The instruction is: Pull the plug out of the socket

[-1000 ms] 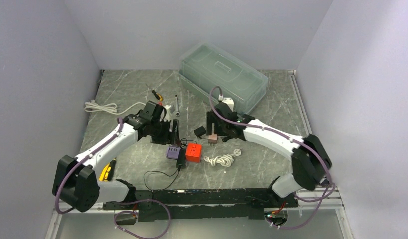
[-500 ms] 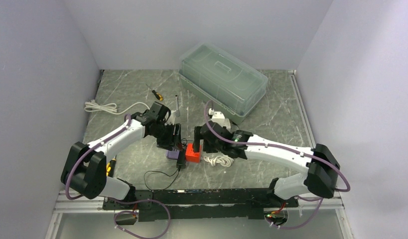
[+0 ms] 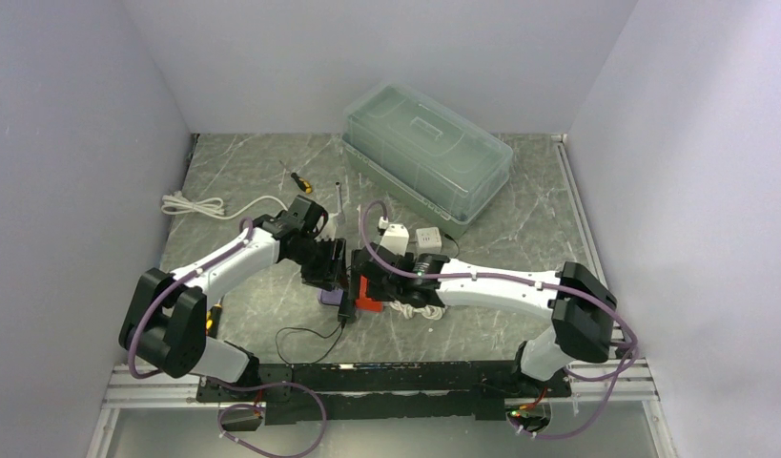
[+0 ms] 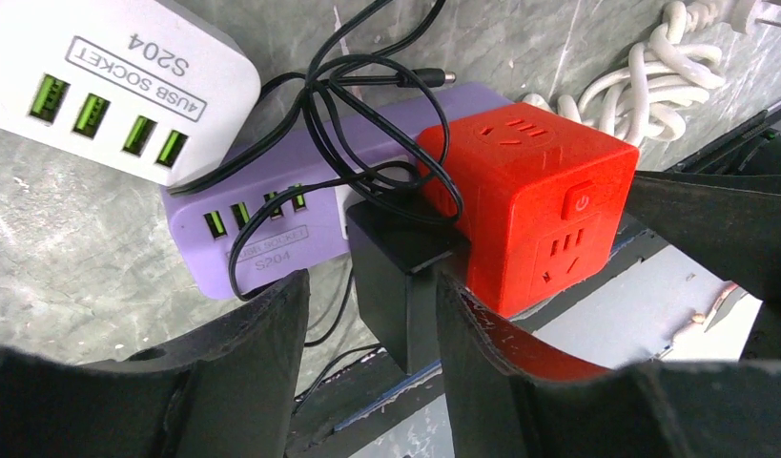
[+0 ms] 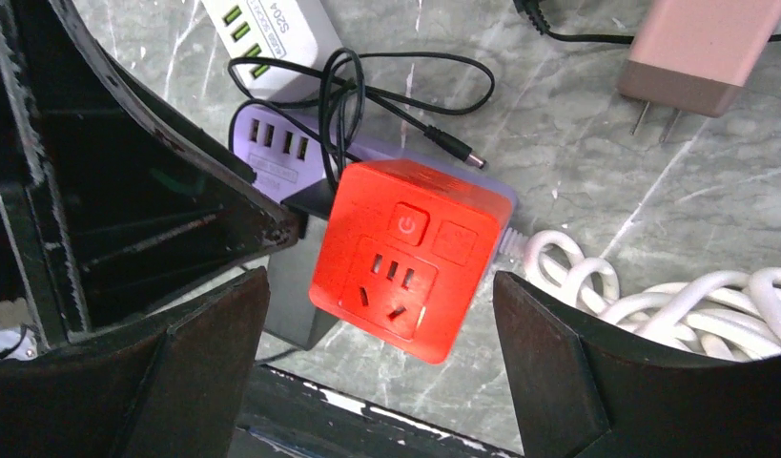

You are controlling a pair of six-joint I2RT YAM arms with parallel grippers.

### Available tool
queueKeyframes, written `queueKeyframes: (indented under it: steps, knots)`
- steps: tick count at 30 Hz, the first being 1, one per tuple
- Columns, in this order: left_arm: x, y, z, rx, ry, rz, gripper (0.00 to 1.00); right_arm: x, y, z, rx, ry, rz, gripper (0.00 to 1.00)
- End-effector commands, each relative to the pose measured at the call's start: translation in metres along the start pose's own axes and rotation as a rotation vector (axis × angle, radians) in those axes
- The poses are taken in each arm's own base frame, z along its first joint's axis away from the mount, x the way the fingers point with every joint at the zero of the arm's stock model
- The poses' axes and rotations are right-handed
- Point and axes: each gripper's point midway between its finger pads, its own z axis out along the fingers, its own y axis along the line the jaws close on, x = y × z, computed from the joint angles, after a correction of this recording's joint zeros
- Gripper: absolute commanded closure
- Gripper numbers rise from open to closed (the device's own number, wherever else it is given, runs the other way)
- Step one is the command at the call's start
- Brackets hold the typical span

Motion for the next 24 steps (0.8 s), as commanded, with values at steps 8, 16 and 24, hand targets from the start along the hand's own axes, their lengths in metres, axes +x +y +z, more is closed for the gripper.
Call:
queueKeyframes:
  steps: [8,16,24]
  knots:
    - [0.005,-0.003,0.006,0.031,0.034,0.019,0.47,-0.013,0.005,0.003,0.088,-0.051,0.037,0.13]
    - [0.008,-0.004,0.009,0.030,0.051,0.022,0.50,-0.007,-0.003,0.011,0.135,-0.046,0.023,0.18]
    - [0.011,-0.003,0.012,0.018,0.068,0.025,0.52,-0.005,-0.007,0.015,0.161,-0.043,0.020,0.26]
